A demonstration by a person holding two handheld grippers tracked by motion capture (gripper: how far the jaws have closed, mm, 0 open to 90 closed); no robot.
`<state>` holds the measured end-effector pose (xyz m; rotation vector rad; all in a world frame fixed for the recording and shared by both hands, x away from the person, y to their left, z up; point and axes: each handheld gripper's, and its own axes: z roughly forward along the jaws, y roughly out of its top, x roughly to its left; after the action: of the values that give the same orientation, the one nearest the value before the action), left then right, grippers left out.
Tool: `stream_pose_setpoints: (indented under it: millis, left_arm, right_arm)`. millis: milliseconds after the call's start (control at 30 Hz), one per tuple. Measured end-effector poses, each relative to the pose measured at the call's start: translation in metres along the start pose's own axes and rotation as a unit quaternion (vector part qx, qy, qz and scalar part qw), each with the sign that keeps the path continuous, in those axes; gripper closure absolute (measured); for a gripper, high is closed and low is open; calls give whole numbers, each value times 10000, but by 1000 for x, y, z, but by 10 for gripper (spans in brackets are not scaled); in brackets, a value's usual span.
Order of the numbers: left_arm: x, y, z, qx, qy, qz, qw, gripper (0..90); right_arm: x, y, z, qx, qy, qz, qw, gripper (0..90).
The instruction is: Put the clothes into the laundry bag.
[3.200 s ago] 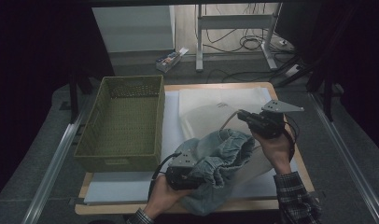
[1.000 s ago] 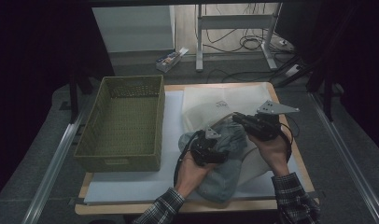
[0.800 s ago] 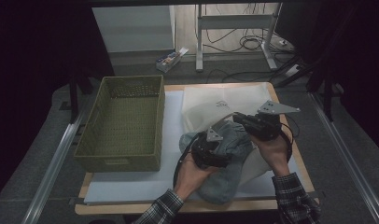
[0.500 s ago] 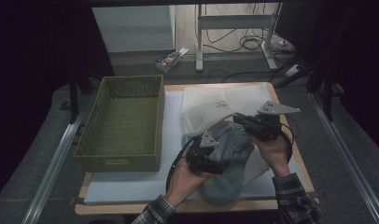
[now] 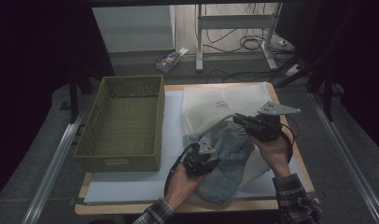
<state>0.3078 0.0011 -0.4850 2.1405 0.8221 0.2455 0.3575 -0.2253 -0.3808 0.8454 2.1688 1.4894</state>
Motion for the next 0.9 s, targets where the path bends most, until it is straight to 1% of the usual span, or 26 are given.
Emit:
stream_pose_setpoints:
  millis: [67,167,200,400,467,533,600,667,733,900]
  left_arm:
    - [5,5,-2,-160,-57,-179,9997,813]
    - [6,14,-5,-339,49,-186,9992,819]
    - [6,18,-6,-388,64,-222,9990,820]
    - [8,42,-10,-620,293,-256,9973,819]
    - [9,48,-10,-711,306,-300,9966,819]
    - [9,56,-12,-792,378,-298,9957,818]
    - [11,62,-14,-885,377,-331,9948,818]
    - [11,67,-15,-907,434,-314,9944,817]
    - [11,71,-15,-934,482,-302,9940,817]
    - [16,77,-13,-1078,573,-463,9914,818]
  right_arm:
    - [0,0,0,-3,32,19,10000,855]
    - [3,0,0,1,88,17,10000,856]
    - [4,0,0,-3,101,9,9999,856]
    - [14,4,-1,5,225,-74,9997,857]
    - [16,5,-2,-2,256,-106,9996,857]
    - [19,6,-2,7,291,-123,9995,858]
    - [22,6,-1,26,317,-144,9994,858]
    - [25,5,0,53,340,-187,9992,858]
    - [27,5,1,70,374,-176,9991,858]
    - [32,6,2,88,420,-231,9988,860]
